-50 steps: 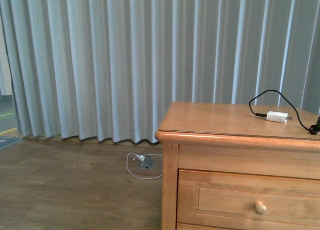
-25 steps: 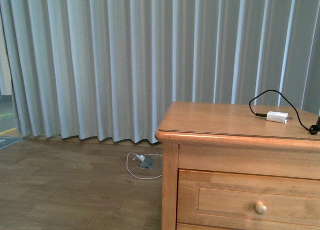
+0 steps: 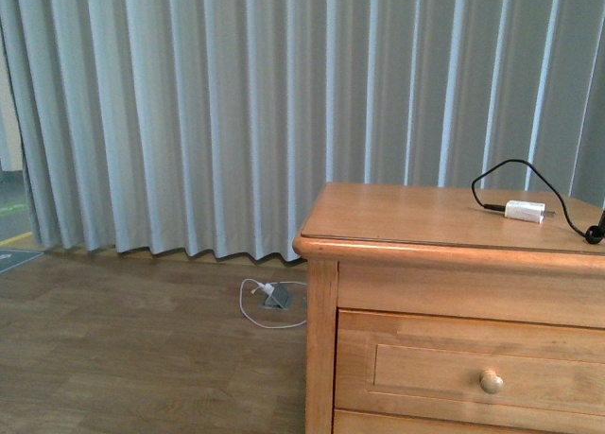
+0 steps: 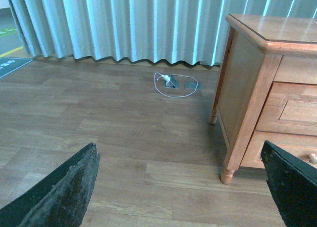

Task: Place pink marker in drawer with both arms

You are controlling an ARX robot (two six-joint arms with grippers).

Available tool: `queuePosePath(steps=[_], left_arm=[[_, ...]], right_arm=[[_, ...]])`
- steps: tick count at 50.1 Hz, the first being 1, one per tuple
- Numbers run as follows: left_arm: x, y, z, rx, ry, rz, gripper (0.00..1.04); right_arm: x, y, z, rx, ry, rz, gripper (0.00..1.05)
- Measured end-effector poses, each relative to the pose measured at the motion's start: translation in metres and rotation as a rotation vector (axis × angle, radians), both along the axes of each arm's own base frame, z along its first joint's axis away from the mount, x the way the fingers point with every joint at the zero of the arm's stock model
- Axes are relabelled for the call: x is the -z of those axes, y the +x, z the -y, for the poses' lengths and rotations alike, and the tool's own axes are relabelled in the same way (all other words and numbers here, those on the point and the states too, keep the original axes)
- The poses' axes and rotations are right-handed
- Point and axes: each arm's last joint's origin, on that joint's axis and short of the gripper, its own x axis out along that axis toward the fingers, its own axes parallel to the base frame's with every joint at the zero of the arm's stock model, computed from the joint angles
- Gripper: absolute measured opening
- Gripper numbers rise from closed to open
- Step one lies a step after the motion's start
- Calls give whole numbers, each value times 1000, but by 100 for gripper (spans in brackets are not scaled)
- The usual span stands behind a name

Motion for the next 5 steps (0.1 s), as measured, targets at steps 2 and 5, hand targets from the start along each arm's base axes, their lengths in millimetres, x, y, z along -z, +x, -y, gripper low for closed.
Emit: queuePosePath(steps=[2,5], left_arm=[[0,0,0,0,0,0,99],[0,0,0,0,0,0,99]], right_arm=[[0,0,0,0,0,0,96],[0,0,0,0,0,0,96]])
